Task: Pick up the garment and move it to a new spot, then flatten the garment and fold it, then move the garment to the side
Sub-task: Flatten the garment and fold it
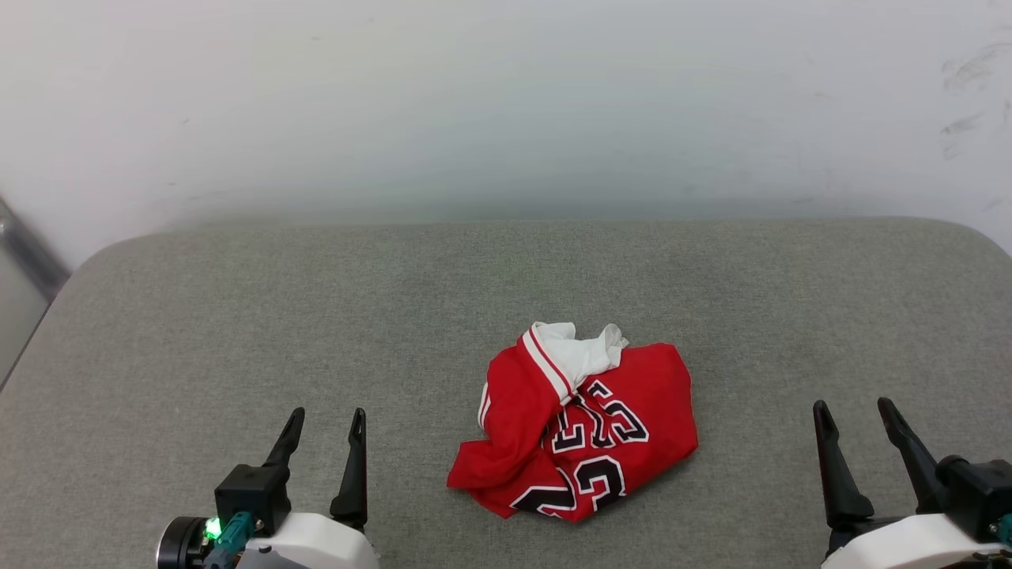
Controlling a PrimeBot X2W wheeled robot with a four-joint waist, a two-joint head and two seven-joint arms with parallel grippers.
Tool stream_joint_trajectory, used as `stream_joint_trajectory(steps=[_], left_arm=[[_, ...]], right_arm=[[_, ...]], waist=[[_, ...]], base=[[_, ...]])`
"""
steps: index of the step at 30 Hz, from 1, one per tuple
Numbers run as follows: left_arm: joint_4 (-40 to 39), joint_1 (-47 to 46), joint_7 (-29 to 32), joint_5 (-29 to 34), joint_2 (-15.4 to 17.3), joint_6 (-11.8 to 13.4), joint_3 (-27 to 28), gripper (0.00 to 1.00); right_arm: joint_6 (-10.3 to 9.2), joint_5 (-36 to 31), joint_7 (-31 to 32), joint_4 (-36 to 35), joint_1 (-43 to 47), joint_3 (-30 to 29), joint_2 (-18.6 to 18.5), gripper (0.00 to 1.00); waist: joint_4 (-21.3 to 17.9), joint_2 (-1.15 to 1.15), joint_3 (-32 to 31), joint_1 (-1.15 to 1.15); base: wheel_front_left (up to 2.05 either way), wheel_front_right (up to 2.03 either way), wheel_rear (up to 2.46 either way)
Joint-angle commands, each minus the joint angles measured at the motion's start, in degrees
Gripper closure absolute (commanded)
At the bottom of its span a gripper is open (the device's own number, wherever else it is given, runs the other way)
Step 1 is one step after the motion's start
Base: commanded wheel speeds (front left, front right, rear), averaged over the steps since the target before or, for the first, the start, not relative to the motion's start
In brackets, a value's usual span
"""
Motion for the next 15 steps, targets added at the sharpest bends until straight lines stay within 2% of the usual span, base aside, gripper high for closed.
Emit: stream_joint_trajectory(steps=[1,8,15], left_arm=[[0.17,-0.22,-0.37,0.04,-0.06,-0.12,-0.06,0.00],[0.51,-2.09,0.66,0.04,-0.01,-0.64,-0.85,0.00],[0.72,-10.44,9.47,-1.58,-2.96,-5.96,-6.44,0.00]], right_arm=[[0.00,0.24,-0.03,-0.30,0.77,0.00,0.06,0.00],[-0.01,0.40,-0.02,-0.44,0.55,-0.21,0.06,0.00],[0.00,0.10,0.32,-0.63,-0.33,0.15,0.06,0.00]], waist=[[-0.02,0.00,0.04,0.00],[0.48,0.00,0.41,0.00],[0.85,0.00,1.95,0.00]], base=[[0.00,0.00,0.00],[0.00,0.00,0.00],[0.00,0.00,0.00]])
